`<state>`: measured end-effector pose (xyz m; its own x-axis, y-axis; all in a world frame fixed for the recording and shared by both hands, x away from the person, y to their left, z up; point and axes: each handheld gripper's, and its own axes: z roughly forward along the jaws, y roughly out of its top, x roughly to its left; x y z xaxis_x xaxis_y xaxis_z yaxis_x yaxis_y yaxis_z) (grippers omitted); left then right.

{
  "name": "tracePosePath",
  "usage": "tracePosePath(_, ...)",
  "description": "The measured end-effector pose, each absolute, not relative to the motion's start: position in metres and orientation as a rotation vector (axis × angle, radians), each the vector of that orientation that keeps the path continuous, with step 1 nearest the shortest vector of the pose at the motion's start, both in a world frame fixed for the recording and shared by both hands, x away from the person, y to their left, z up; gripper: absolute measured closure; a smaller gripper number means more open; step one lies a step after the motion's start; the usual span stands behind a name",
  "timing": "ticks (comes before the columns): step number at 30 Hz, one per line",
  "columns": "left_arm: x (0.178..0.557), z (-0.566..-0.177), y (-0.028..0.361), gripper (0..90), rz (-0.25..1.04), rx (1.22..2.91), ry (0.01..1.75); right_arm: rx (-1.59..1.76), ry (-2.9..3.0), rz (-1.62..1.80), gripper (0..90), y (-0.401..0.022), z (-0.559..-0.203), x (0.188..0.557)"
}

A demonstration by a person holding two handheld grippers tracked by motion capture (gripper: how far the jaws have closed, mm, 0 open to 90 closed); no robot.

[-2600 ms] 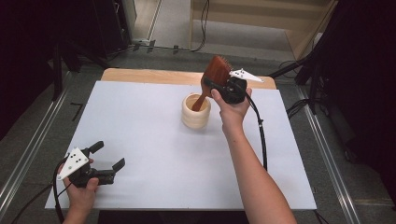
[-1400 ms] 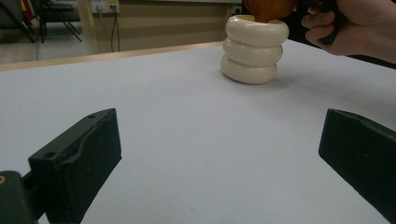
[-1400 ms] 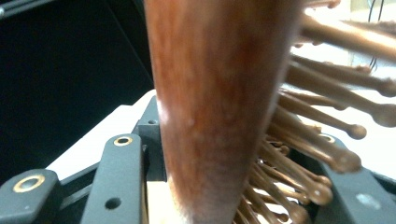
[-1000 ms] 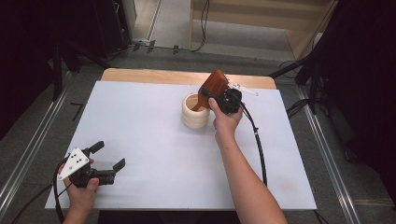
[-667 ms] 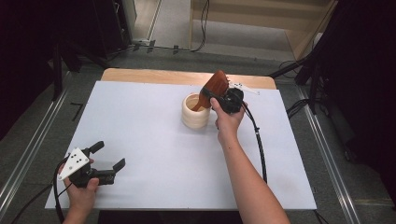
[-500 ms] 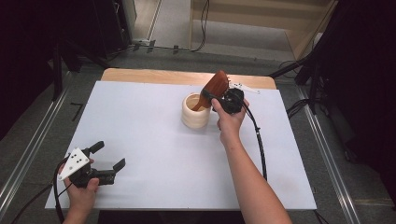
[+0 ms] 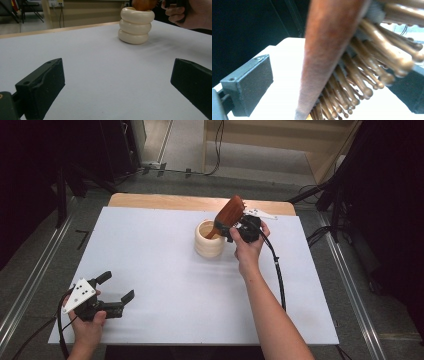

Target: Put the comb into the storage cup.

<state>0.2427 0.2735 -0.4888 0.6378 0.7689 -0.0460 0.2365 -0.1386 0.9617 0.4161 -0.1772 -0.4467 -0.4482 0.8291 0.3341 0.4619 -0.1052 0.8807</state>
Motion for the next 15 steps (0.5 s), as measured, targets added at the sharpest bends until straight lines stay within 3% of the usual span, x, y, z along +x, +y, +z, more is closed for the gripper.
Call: tracePosePath(15,0.2424,-0.4887,0.2738,0.0,0.566,1.69,0.83,1.374,1.837,1.539,0.0,-0.1778,-0.4362,0.4068)
